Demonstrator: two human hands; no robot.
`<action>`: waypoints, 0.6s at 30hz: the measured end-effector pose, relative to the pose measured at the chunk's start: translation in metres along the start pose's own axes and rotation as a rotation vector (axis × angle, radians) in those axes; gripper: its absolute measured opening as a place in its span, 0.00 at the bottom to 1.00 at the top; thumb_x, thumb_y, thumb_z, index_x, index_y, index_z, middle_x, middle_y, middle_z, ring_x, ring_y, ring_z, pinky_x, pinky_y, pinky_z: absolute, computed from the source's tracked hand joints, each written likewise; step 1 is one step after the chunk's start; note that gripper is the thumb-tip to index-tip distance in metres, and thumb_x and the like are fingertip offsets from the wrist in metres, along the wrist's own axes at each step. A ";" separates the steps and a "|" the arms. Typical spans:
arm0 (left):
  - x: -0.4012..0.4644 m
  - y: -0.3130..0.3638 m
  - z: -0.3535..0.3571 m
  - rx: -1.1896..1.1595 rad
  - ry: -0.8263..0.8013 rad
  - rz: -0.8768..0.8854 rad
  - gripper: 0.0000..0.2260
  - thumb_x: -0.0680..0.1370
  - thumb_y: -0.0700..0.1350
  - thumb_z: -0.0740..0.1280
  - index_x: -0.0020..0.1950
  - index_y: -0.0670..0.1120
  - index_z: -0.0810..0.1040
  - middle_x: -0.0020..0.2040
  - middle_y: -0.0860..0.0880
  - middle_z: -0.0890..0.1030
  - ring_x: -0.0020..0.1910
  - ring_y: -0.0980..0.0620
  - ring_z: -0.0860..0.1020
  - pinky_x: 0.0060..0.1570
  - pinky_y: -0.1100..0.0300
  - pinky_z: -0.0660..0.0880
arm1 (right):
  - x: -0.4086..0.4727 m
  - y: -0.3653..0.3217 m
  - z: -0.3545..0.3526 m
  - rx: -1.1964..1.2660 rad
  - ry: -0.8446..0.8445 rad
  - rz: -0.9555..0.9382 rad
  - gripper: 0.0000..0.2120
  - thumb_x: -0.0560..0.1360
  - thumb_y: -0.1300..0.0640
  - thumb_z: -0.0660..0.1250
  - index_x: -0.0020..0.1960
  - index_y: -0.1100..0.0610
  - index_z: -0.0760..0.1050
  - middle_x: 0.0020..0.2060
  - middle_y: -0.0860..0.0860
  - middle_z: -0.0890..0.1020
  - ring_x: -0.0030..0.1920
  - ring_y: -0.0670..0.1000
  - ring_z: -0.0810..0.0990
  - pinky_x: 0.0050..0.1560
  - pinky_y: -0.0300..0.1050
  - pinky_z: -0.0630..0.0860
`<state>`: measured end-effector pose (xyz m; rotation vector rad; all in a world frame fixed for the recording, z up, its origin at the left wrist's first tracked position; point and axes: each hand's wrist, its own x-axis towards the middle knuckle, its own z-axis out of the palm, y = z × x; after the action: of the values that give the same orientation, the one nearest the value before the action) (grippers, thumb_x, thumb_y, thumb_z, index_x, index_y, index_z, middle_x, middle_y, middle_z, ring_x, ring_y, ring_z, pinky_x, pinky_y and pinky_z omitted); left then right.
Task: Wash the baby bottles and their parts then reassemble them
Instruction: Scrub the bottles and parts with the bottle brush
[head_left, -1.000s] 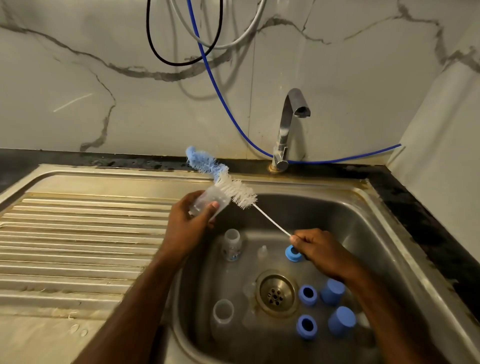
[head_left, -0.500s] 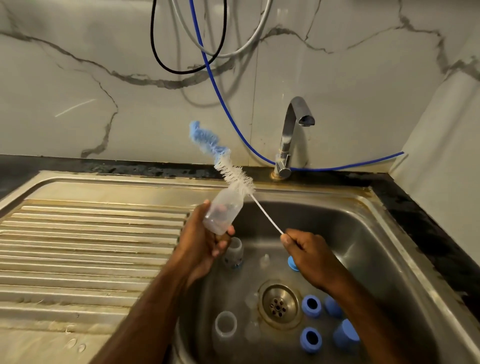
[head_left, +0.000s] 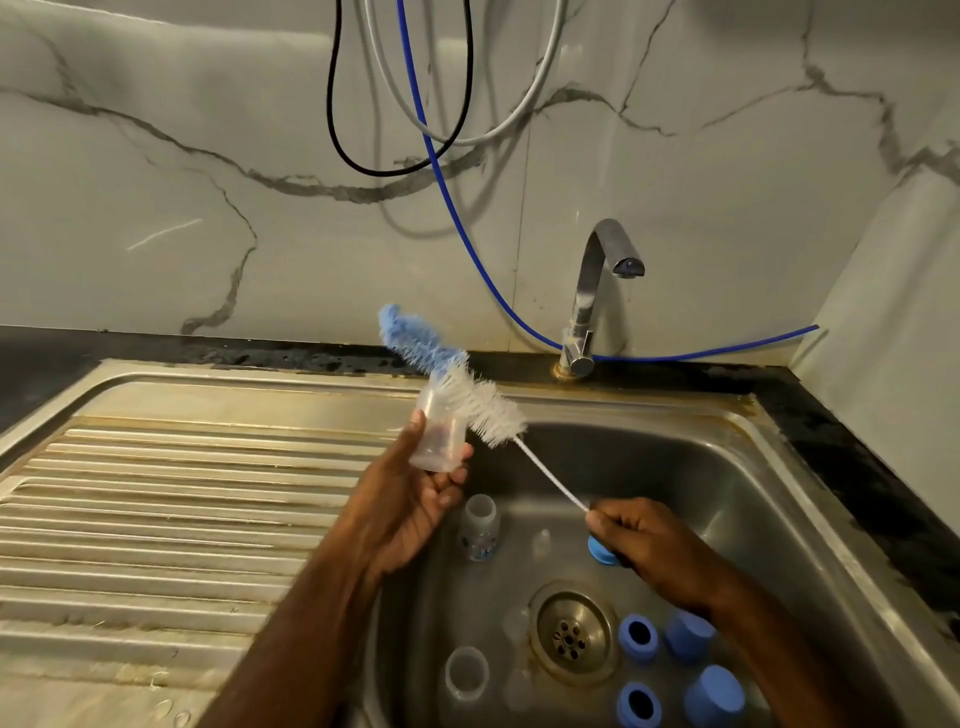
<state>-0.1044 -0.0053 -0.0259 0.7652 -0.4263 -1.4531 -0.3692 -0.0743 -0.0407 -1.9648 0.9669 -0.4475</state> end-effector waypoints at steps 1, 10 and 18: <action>0.001 -0.004 0.005 0.047 0.025 0.016 0.25 0.77 0.54 0.64 0.68 0.39 0.72 0.43 0.41 0.81 0.33 0.50 0.78 0.27 0.62 0.75 | 0.000 -0.001 0.003 -0.026 -0.017 -0.009 0.19 0.84 0.50 0.59 0.34 0.48 0.72 0.29 0.47 0.73 0.32 0.46 0.71 0.39 0.45 0.71; 0.001 -0.014 0.013 0.111 0.135 0.044 0.22 0.83 0.57 0.58 0.67 0.41 0.72 0.48 0.36 0.80 0.35 0.48 0.78 0.28 0.60 0.77 | 0.007 0.004 0.001 -0.228 0.218 -0.045 0.18 0.82 0.46 0.58 0.37 0.53 0.71 0.30 0.55 0.76 0.30 0.45 0.72 0.39 0.59 0.75; -0.004 -0.019 0.019 0.118 0.107 0.012 0.19 0.84 0.56 0.57 0.65 0.43 0.74 0.44 0.38 0.82 0.35 0.49 0.78 0.29 0.61 0.77 | 0.007 0.002 0.005 -0.250 0.260 -0.071 0.18 0.83 0.47 0.58 0.36 0.52 0.72 0.29 0.54 0.76 0.28 0.48 0.74 0.37 0.57 0.76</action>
<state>-0.1318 -0.0046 -0.0253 0.9292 -0.4369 -1.3773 -0.3624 -0.0780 -0.0456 -2.2087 1.1640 -0.6615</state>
